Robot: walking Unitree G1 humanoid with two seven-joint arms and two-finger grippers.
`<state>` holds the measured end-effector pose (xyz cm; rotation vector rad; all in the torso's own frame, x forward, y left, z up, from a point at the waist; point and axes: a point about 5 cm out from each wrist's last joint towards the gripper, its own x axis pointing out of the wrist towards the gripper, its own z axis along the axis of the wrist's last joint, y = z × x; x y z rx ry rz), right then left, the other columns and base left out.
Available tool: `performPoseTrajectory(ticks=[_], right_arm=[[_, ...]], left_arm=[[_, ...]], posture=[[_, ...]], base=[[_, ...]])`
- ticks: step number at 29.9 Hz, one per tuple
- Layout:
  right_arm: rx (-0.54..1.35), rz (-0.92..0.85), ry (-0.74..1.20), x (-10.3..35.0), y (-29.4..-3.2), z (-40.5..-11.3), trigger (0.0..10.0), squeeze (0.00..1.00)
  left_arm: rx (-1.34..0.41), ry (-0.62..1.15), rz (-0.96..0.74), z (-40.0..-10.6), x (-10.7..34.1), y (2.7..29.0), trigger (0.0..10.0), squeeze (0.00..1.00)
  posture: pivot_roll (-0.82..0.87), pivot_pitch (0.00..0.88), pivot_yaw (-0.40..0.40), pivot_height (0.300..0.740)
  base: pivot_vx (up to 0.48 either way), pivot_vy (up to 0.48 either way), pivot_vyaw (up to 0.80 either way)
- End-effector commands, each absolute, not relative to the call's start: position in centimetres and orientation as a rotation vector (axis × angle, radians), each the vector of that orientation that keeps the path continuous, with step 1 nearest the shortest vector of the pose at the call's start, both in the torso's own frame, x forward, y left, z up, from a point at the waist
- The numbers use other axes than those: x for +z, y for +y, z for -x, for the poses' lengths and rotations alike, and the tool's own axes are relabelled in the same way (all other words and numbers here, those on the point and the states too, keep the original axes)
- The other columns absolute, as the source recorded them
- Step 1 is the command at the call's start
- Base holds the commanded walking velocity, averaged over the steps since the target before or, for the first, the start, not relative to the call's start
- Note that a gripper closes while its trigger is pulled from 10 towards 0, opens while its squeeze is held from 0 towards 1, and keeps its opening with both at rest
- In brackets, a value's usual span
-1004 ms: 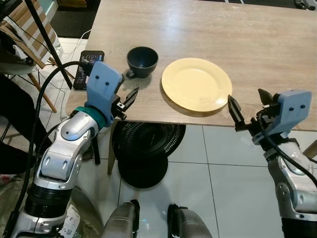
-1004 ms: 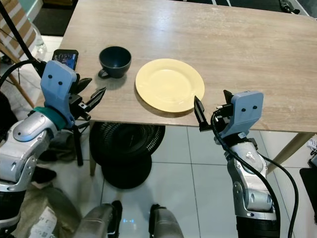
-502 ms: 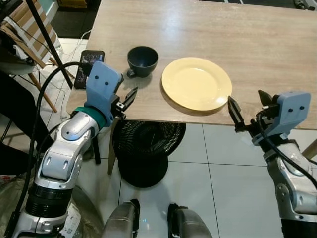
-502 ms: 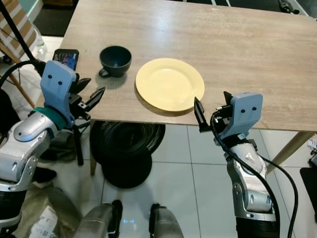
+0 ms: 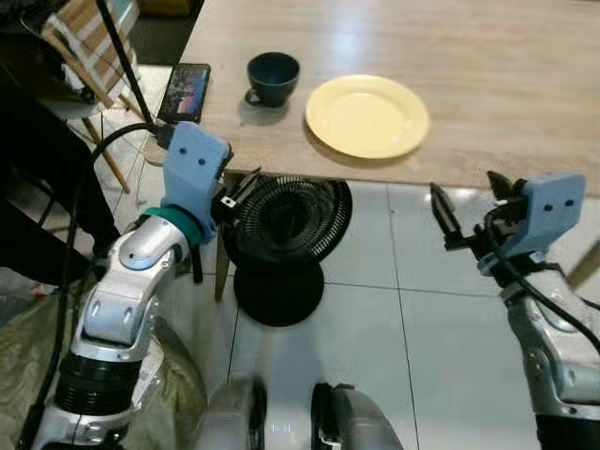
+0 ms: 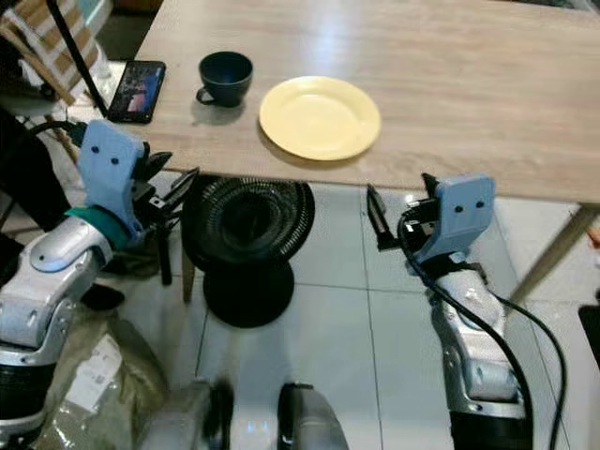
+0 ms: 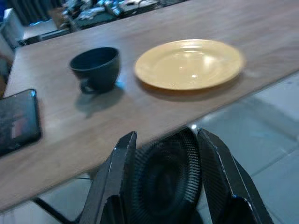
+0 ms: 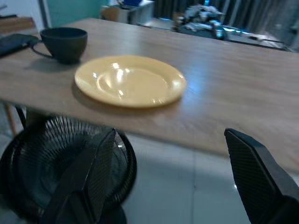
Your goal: Setting the table
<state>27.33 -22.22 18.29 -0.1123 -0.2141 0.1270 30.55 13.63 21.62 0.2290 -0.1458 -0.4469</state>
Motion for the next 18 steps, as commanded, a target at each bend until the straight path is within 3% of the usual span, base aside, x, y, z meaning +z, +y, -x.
performPoseTrajectory(ticks=[1,18], right_arm=[[0.123,0.110,-0.192,17.70,-22.18,-27.15,10.0,0.00],[0.113,0.110,-0.197,17.72,-22.26,-27.17,10.0,0.00]], left_arm=[[-0.446,-0.121,-0.229,-30.49,20.96,13.87,10.0,0.00],[-0.453,-0.129,-0.231,-30.67,21.17,13.73,10.0,0.00]], posture=[[0.01,0.090,0.023,0.740],[0.01,0.087,0.029,0.740]], base=[[-0.428,0.000,0.00],[-0.420,0.000,0.00]])
